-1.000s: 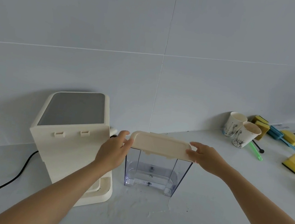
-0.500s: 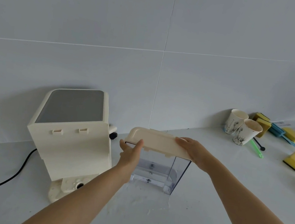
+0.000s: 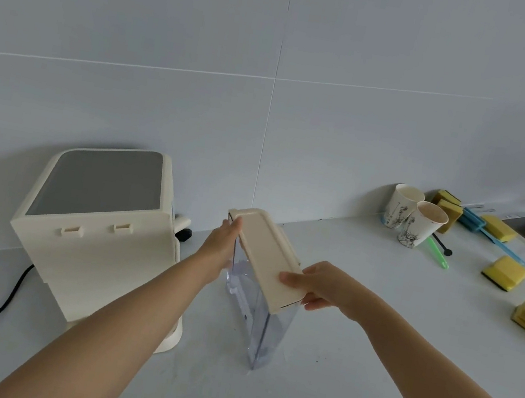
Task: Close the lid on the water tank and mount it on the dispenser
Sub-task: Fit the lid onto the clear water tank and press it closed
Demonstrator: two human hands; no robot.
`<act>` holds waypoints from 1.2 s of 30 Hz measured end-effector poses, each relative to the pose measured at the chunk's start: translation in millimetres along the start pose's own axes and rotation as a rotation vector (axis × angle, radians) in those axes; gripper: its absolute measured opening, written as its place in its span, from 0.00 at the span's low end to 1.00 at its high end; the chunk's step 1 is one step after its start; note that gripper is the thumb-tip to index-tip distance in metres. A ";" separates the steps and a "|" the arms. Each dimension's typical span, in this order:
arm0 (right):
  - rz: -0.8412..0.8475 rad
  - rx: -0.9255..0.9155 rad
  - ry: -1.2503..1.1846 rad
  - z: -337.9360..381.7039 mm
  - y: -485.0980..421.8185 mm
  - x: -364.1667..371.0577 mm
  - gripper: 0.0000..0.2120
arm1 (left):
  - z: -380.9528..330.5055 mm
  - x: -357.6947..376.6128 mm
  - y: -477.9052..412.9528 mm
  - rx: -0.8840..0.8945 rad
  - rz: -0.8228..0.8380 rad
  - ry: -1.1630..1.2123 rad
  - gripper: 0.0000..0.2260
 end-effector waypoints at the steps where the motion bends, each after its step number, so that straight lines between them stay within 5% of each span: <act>1: 0.005 0.008 0.008 1.0 1.3 3.8 0.25 | -3.9 1.9 0.1 -0.009 0.012 -0.009 0.15; 5: 0.039 0.039 0.011 3.7 4.6 21.9 0.22 | -10.6 9.5 -6.6 -0.017 0.043 -0.085 0.19; 15: 0.092 0.100 0.120 0.7 3.0 32.6 0.35 | -20.3 19.2 5.3 -0.009 0.065 -0.231 0.19; 21: -0.088 0.009 0.174 22.7 -11.6 -14.7 0.41 | -15.2 16.2 28.3 0.259 -0.031 -0.371 0.27; 24: -0.178 -0.171 0.117 48.4 -23.3 -28.0 0.37 | -11.0 23.5 51.3 0.486 -0.056 -0.582 0.28; 27: -0.127 -0.345 0.275 73.8 -33.4 -14.5 0.31 | 5.7 37.0 64.6 0.517 -0.042 -0.928 0.41; 31: -0.025 -0.379 0.444 90.2 -45.1 2.4 0.29 | 17.4 39.4 64.6 0.554 -0.121 -1.080 0.50; 36: 0.013 -0.352 0.524 88.6 -54.4 7.1 0.22 | 18.7 40.9 63.6 0.565 -0.126 -1.210 0.43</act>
Point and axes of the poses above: each hand's wrist, its own y-axis away from the middle knuckle, its own x-axis out of the palm, z = x × y, the point moved 4 cm from there along -y, towards the middle knuckle, and after that the axes turned 1 degree about -y, right-handed, at the moved point
